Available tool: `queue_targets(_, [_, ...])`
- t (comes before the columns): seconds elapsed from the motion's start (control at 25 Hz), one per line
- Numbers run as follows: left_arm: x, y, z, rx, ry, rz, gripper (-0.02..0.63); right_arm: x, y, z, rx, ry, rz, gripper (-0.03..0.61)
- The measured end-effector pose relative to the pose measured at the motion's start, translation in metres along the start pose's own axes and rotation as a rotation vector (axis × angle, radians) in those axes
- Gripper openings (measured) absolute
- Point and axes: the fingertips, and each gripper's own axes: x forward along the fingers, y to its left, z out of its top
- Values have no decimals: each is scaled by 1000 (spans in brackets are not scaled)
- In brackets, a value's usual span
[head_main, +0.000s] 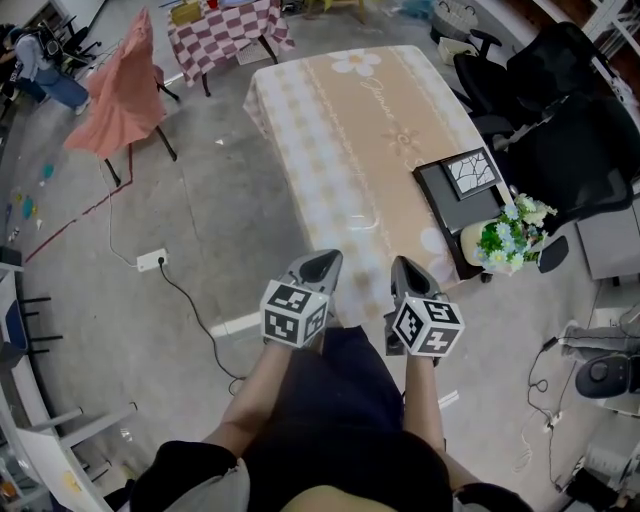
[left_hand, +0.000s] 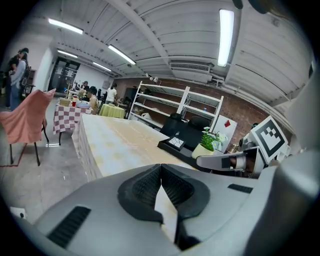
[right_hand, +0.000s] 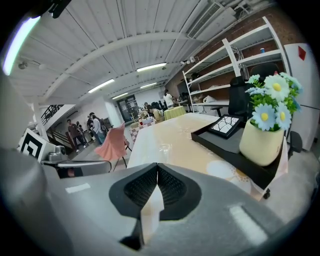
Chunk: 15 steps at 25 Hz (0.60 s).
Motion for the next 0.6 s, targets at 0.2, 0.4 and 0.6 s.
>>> queue_targets(0.2, [13, 8, 1, -18, 9, 28, 10, 17, -8, 1, 13, 28, 27, 5])
queue_targets(0.4, [22, 16, 0, -39, 20, 59, 9, 33, -15, -1, 21, 63, 50, 5])
queue_targets(0.6, [33, 25, 0, -57, 31, 84, 9, 52, -20, -2, 30, 97, 73, 5])
